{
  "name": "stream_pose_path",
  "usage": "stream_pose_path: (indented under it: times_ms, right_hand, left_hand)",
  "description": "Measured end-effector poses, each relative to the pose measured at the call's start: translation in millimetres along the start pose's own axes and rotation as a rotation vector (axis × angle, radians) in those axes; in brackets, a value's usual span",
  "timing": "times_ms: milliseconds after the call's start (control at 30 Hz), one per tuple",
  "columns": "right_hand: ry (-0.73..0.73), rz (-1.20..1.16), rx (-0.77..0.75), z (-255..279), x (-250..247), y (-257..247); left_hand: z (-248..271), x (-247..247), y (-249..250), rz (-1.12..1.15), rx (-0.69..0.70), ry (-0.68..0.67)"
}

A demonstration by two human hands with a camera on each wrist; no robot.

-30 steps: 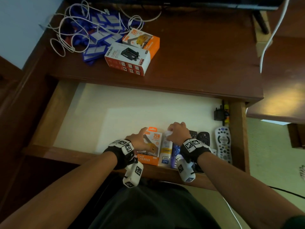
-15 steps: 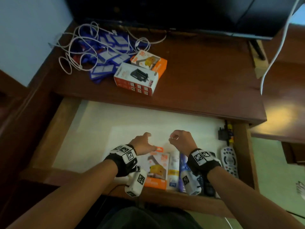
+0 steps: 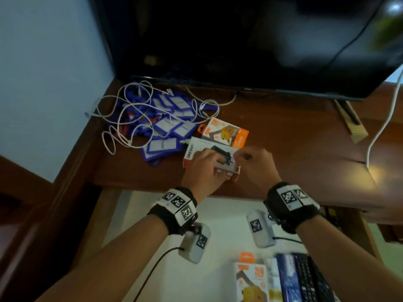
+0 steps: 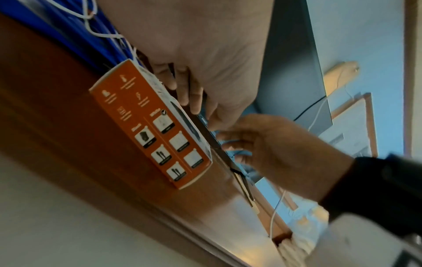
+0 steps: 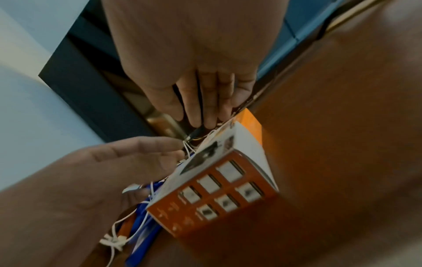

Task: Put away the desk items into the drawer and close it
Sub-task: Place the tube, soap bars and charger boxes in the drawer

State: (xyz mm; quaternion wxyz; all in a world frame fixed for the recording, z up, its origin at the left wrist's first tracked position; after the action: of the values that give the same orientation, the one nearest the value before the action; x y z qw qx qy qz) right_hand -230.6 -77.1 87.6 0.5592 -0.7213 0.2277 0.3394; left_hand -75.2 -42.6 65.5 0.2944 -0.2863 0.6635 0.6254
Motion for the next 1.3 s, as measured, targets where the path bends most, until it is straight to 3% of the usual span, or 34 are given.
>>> stream_pose_path:
  times_ms: [167, 333, 467, 567, 700, 800, 1033, 1200, 1300]
  right_hand:
    - [-0.173, 0.088, 0.033, -48.9, 23.2, 3.2]
    - [-0.389, 0.102, 0.190, -55.7, 40.0, 15.5]
    - [-0.530, 0.258, 0.146, -45.1, 41.1, 27.0]
    - [-0.453, 0.282, 0.155, -33.9, 30.2, 35.3]
    - [-0.281, 0.582, 0.128, -16.8, 17.3, 37.5]
    - [-0.253, 0.631, 0.181, -13.8, 16.7, 37.8]
    - [-0.252, 0.487, 0.292, -5.1, 26.0, 45.2]
    - [-0.150, 0.466, 0.365, 17.9, 14.2, 47.6]
    - [-0.188, 0.440, 0.419, 36.3, 14.4, 46.8]
  left_hand:
    - [-30.3, 15.3, -14.8, -0.357, -0.017, -0.227]
    - [-27.5, 20.8, -26.2, -0.485, 0.057, -0.218]
    - [-27.2, 11.3, -34.3, -0.495, 0.153, -0.261]
    - [-32.1, -1.5, -47.9, -0.477, 0.227, -0.359]
    - [-33.2, -12.6, -57.3, -0.440, 0.233, -0.410]
    - [-30.4, -8.1, -51.6, -0.429, 0.141, -0.415]
    - [-20.6, 6.2, -40.6, -0.418, -0.204, -0.333]
    - [-23.0, -0.2, -31.7, -0.455, -0.252, -0.341]
    - [-17.9, 0.4, -29.9, -0.484, -0.252, -0.338]
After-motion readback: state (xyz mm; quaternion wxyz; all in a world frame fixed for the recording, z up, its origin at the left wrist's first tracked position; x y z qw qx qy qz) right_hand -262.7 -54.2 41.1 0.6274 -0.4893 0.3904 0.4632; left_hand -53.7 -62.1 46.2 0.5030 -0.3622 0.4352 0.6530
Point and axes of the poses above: each hand's wrist, its own z-axis away from the middle knuckle, its own x-axis out of the palm, y = z × x, the point moved 4 cm from there along -z, towards the middle knuckle, and after that the axes turned 6 degrees about -x, right-handed, at the moved point
